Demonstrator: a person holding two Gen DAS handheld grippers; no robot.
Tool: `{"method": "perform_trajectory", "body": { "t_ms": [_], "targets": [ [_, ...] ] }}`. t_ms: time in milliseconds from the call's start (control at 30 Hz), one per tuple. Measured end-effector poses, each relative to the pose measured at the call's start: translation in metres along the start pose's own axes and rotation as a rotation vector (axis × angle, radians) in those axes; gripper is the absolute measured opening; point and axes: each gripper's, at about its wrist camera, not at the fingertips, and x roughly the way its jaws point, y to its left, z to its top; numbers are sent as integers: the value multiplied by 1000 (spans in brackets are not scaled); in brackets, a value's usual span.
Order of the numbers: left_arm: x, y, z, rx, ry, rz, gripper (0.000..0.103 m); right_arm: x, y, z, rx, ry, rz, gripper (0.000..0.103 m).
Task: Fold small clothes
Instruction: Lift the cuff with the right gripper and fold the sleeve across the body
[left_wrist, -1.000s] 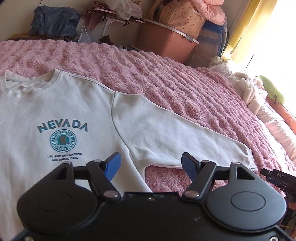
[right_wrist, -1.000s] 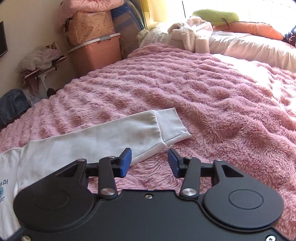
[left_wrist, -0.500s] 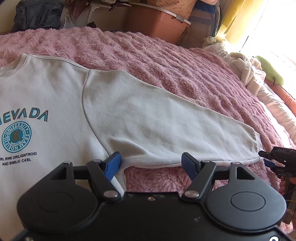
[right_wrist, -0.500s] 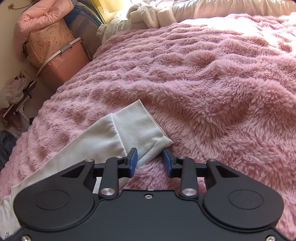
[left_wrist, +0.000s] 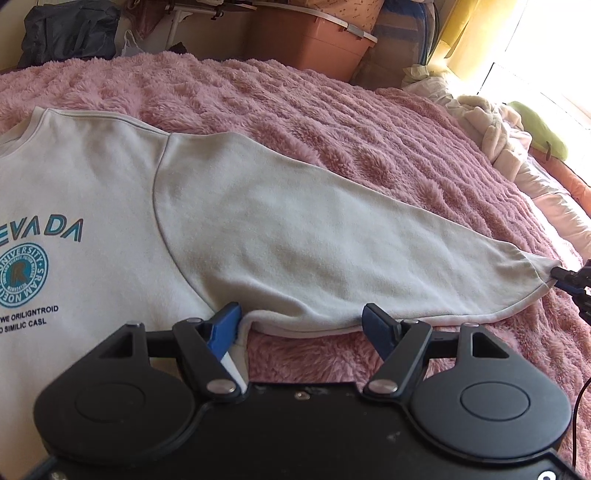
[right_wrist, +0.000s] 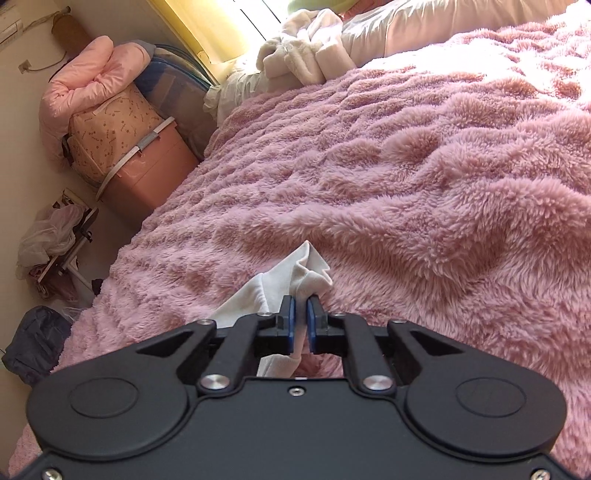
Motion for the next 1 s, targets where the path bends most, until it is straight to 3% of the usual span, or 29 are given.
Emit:
{"method": "perform_trajectory", "body": {
  "t_ms": [233,500,733,1000],
  "targets": [
    [-45,13,19,-52,-57,-33,76,-34,55,13,-44,-54,110,8],
    [-138,72,7,-113,-103,46,76,-71,148,3,-122,-66,293,8],
    [-204,136,-26,-207,-109,178,76,-100,227,-38,-179,-18,466,8],
    [-268,191,-59,-297,-112,256,76,-126,305,-111,-238,104,630,8]
  ]
}}
